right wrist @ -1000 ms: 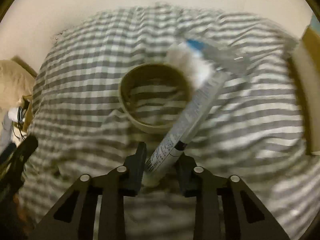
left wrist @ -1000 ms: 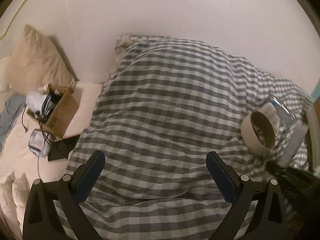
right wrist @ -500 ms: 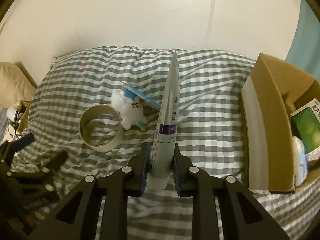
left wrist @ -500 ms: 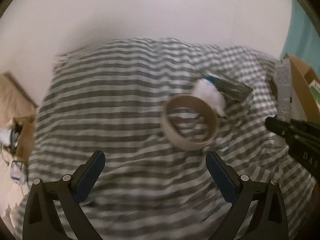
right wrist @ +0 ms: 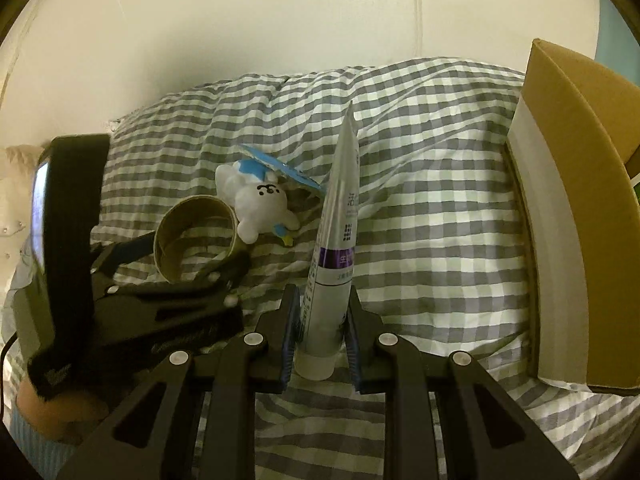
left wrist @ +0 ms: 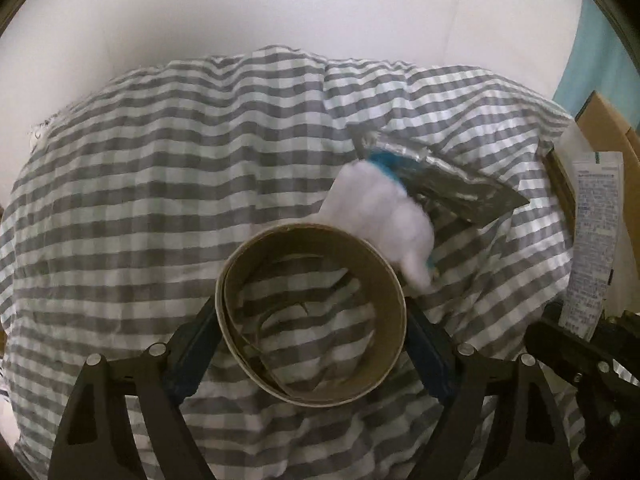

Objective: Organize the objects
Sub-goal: 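Grasp the white tube with the right tool while the left tool grasps the tape roll, then lower the tape roll and white tube into the cardboard box and release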

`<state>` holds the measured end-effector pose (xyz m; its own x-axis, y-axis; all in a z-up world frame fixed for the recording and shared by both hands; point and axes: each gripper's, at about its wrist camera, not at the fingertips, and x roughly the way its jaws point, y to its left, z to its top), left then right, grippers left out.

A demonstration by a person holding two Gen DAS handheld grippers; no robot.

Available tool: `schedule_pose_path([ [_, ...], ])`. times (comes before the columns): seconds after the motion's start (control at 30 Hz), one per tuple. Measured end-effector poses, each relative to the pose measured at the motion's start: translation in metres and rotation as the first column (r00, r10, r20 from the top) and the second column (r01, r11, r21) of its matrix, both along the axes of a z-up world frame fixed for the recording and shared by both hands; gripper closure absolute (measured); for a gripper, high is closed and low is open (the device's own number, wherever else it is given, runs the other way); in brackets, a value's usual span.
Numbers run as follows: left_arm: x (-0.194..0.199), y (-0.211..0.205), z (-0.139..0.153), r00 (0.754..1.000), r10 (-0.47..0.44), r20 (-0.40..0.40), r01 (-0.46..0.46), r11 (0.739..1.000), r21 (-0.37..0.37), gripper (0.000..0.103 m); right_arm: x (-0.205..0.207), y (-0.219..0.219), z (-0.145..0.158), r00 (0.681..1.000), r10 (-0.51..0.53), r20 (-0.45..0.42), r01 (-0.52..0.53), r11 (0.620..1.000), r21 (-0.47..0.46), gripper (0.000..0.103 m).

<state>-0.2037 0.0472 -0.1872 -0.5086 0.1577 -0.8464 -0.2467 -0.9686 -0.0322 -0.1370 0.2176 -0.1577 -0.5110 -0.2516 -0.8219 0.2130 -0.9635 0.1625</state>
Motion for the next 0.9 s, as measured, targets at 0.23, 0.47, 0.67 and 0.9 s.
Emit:
schedule_pose_path([
  [0.23, 0.041, -0.014, 0.038, 0.999, 0.035, -0.020, -0.036, 0.999, -0.002, 0.017, 0.019, -0.007, 0.030, 0.997, 0.072, -0.040, -0.071, 0.997, 0.019, 0.082],
  [0.47, 0.095, -0.024, 0.131, 0.989, 0.078, -0.129, -0.071, 0.996, 0.061, 0.017, 0.058, 0.007, 0.123, 0.971, 0.159, -0.177, -0.142, 0.984, 0.105, 0.082],
  [0.67, 0.129, -0.004, 0.221, 0.966, 0.093, -0.242, -0.049, 0.982, 0.183, 0.017, 0.093, 0.055, 0.228, 0.933, 0.181, -0.311, -0.126, 0.974, 0.189, 0.082],
  [0.9, 0.144, 0.073, 0.272, 0.950, 0.008, -0.313, 0.057, 0.978, 0.199, 0.017, 0.112, 0.130, 0.291, 0.911, 0.135, -0.390, -0.055, 0.976, 0.210, 0.082],
])
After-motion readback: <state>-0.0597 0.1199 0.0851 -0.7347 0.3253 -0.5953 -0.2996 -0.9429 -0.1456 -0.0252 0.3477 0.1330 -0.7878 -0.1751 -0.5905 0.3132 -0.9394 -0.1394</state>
